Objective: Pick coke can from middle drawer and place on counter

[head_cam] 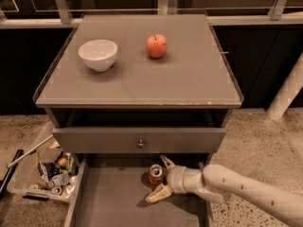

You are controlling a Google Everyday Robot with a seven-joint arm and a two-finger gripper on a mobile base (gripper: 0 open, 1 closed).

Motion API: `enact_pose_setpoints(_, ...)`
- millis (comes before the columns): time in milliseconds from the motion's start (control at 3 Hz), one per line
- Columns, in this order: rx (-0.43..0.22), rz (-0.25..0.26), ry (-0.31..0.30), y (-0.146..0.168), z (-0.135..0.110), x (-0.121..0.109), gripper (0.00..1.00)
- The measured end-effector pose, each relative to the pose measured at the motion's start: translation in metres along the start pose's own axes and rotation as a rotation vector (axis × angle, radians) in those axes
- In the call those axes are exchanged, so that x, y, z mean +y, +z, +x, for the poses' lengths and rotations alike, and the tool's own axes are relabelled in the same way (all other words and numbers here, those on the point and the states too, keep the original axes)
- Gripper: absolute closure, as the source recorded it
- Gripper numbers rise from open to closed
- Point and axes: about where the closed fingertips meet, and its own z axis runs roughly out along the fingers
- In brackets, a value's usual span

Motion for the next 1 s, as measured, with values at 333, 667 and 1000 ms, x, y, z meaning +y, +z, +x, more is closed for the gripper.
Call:
enact_pose_setpoints(333,-0.008,0.004,0.006,0.0056,0.0039,-0.0029,0.00)
enact_pose_setpoints(667,-0.008,0.004,0.006,0.0056,0.0039,-0.0029,0.19)
enact_pose_setpoints(1000,-0.008,0.004,0.006,0.0057,0.0039,-0.0029,0.42)
